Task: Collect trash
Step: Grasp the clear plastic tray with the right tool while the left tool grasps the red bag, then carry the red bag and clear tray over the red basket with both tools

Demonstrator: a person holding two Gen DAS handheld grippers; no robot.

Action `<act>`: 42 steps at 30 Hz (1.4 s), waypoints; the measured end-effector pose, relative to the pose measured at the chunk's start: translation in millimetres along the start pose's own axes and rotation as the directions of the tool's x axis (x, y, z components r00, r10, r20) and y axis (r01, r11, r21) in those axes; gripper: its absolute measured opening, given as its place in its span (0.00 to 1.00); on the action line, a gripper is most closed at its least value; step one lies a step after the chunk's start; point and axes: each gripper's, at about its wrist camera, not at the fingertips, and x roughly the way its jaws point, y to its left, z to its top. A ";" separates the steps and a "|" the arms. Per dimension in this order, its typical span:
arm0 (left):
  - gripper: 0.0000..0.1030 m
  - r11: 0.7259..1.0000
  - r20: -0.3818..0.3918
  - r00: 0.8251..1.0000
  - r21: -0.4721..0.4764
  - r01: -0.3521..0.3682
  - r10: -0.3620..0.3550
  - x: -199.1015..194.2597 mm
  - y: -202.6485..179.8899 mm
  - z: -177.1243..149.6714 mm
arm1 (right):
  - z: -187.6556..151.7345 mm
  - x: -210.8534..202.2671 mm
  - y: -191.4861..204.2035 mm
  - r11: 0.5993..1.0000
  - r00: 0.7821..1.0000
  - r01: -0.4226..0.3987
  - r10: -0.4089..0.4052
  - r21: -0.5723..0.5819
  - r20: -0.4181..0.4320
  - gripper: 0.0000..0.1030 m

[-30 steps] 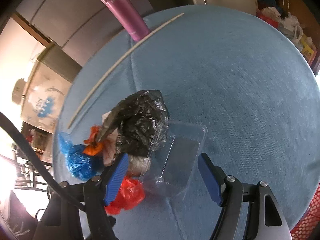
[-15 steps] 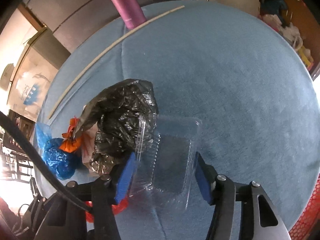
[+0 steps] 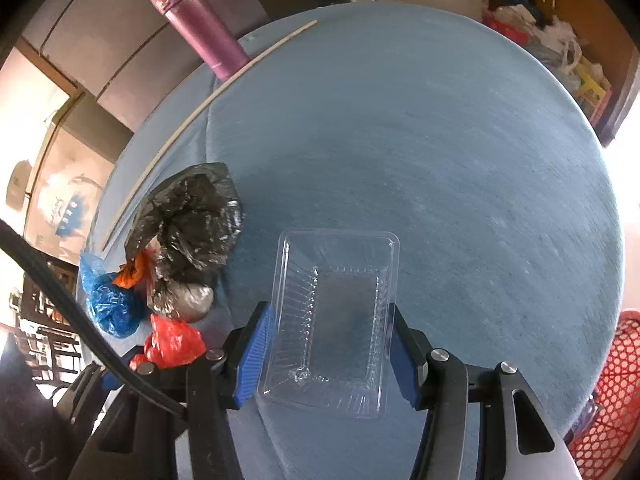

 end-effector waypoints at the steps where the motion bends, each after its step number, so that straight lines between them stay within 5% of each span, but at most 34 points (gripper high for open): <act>1: 0.75 1.000 0.000 1.000 -0.004 0.001 -0.001 0.7 -1.2 0.5 | -2.4 -2.5 -4.6 1.000 1.000 -0.007 0.007 0.009 0.001 0.57; 8: 0.75 0.999 -0.001 1.000 -0.021 -0.029 0.029 7.5 -6.6 0.5 | -12.9 -18.3 -31.3 0.997 0.999 -0.047 0.047 0.053 0.014 0.57; 16: 0.35 0.996 -0.009 0.998 -0.064 -0.068 0.067 6.6 -7.4 -2.5 | -23.1 -35.8 -40.8 0.994 0.996 -0.084 0.081 0.065 0.043 0.57; 25: 0.31 0.993 0.004 0.995 -0.068 -0.097 0.097 -4.8 -17.8 -13.1 | -33.5 -52.8 -45.3 0.992 0.991 -0.114 0.110 0.052 0.073 0.57; 42: 0.31 0.993 0.069 0.994 0.080 -0.090 0.085 -38.5 -80.5 -17.2 | -54.6 -86.8 -61.2 0.991 0.984 -0.126 0.120 0.036 0.134 0.57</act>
